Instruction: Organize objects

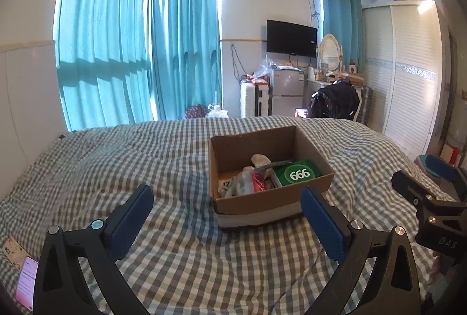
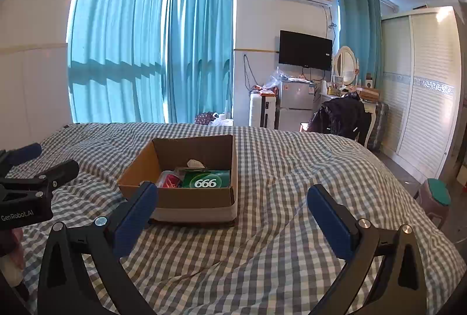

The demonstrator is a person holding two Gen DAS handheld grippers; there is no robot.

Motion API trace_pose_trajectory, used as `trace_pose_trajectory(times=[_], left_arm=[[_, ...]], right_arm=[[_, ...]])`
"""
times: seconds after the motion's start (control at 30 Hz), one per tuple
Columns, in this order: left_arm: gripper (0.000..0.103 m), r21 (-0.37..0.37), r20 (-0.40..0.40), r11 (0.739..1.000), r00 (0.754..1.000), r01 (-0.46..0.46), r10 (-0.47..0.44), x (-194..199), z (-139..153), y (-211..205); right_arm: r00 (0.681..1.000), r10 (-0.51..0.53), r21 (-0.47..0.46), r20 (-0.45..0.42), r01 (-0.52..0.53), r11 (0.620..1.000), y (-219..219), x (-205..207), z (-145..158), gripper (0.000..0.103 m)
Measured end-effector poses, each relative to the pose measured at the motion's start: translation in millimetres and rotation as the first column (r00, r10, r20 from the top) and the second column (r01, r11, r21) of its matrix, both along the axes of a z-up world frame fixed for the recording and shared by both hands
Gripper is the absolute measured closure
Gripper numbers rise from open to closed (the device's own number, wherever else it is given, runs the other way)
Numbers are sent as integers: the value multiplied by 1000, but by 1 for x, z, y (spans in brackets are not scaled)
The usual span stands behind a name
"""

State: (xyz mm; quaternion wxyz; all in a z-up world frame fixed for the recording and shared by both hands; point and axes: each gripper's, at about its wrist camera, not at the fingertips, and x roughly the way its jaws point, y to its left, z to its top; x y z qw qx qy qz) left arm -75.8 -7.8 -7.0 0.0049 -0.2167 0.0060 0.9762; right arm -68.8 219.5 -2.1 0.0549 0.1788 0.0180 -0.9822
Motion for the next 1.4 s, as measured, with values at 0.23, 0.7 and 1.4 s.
trace_pose_trajectory(times=[0.23,0.7,1.4], left_arm=[[0,-5,-4,1000,1000,-8,8,-1,-1,-4],[0,-16,6,1000,1000,20,-20,2,1,4],[0,-17,24,1000,1000,15,-15,2,-6,3]], right_arm=[[1000,1,-1,29,-1,1000,-4,-6,-11,0],[999,-8,1,35,8,1000,-9,-4,-11,0],[999,-12,1,34,12,1000,-9,-3,-14,0]])
